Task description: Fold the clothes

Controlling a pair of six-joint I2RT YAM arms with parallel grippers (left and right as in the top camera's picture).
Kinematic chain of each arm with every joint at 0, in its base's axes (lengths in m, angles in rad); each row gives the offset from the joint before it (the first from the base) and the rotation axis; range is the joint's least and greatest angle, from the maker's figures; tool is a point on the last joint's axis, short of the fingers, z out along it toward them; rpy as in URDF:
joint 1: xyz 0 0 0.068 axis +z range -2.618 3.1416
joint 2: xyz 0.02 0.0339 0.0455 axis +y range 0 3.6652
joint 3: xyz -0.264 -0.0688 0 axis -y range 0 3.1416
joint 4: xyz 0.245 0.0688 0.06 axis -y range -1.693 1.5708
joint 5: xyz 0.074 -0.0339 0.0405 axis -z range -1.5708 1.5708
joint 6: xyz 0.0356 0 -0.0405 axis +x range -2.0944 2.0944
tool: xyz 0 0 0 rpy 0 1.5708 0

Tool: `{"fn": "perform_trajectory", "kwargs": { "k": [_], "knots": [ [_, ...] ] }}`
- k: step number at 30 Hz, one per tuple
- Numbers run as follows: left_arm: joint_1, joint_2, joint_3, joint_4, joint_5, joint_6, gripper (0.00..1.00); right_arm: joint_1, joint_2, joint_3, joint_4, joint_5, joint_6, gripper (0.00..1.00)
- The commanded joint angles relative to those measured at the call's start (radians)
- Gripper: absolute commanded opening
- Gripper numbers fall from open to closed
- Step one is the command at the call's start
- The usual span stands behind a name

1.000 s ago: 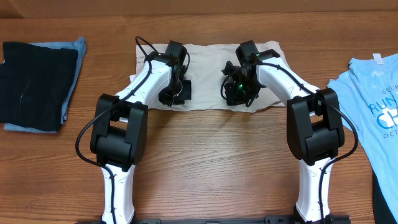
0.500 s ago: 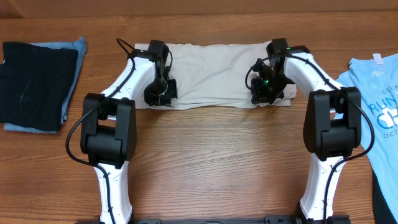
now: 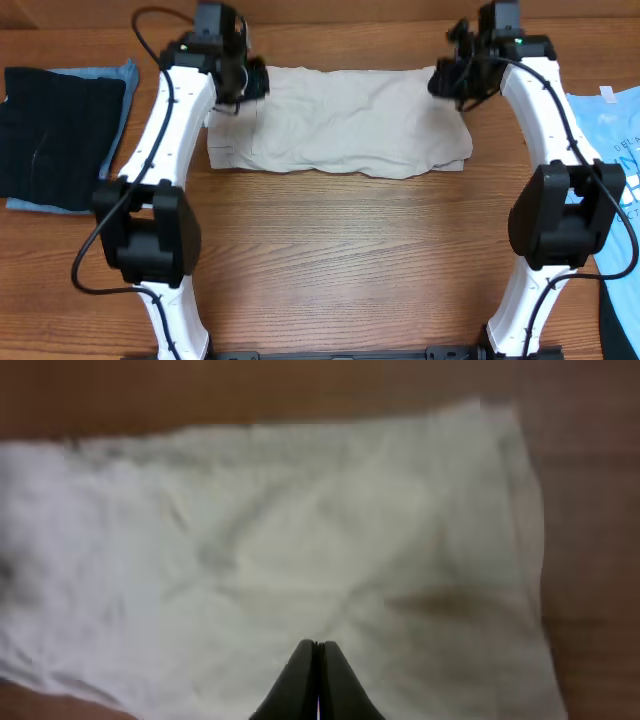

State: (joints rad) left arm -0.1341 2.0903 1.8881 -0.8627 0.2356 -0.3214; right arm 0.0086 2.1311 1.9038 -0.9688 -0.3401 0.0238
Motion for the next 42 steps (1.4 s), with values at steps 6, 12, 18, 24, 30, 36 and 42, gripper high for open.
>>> {"fn": "perform_trajectory", "kwargs": {
  "k": [6,12,18,24,30,36,42],
  "knots": [
    [0.003,0.13,0.013,0.216,-0.242,0.0,0.04,0.021,0.062,-0.006,0.311,0.035,0.165,0.04],
    [0.049,0.283,0.013,0.25,-0.259,0.0,0.04,0.02,0.237,-0.006,0.356,0.146,0.164,0.04],
    [0.09,0.318,0.021,0.248,-0.294,0.012,0.04,0.011,0.309,-0.005,0.354,0.204,0.164,0.04],
    [0.073,0.167,0.305,0.115,-0.268,0.052,0.04,0.011,0.209,0.207,0.246,0.092,0.155,0.04],
    [0.129,0.013,0.373,-0.26,-0.262,0.0,0.05,0.069,0.104,0.437,-0.073,-0.11,0.156,0.04],
    [0.209,0.093,0.335,-0.559,-0.201,0.004,0.15,0.241,0.106,0.295,-0.106,-0.088,0.156,0.04],
    [0.243,0.172,0.268,-0.578,-0.109,0.004,0.09,0.444,0.106,0.012,-0.019,0.094,0.164,0.04]
  ]
}}
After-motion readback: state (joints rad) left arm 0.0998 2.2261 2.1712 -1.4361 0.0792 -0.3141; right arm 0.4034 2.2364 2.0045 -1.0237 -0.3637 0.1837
